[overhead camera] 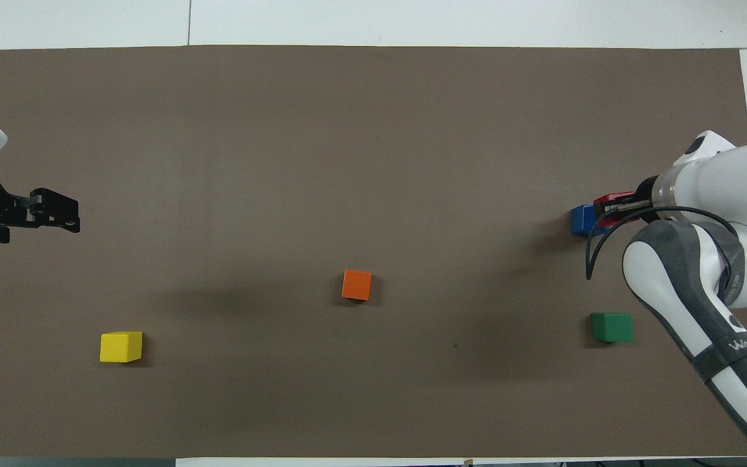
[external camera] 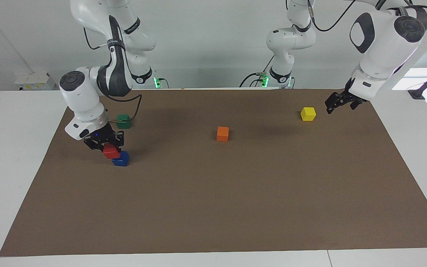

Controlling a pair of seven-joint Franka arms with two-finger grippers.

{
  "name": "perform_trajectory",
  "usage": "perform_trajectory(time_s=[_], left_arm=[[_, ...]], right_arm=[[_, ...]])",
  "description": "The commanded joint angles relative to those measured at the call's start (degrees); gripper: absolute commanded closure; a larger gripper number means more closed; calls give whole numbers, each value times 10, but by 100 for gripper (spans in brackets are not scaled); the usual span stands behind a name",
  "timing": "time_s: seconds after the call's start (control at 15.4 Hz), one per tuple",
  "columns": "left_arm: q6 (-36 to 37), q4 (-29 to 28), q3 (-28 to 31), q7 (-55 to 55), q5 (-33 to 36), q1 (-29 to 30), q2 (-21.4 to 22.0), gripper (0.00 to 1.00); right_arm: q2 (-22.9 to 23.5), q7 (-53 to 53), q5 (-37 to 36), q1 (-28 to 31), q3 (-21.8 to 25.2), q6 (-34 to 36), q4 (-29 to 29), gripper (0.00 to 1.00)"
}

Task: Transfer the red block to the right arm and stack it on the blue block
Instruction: 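Lower the red block onto the blue block with the right gripper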

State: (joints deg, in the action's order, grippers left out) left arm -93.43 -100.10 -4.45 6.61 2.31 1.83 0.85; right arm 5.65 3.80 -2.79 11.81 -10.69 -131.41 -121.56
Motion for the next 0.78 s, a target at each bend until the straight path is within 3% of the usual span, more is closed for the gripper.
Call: perform_trajectory(time_s=[0.0,0.72], left_arm=[[-14,-9,13,-7,-9,-12,9,0],[-27,-7,13,-8,-9,-12,8,0]], right_arm=[[2,-60,-34,0,-7,-10,-8,100],[-3,-87,-49,2,-8,-40,-41,100]])
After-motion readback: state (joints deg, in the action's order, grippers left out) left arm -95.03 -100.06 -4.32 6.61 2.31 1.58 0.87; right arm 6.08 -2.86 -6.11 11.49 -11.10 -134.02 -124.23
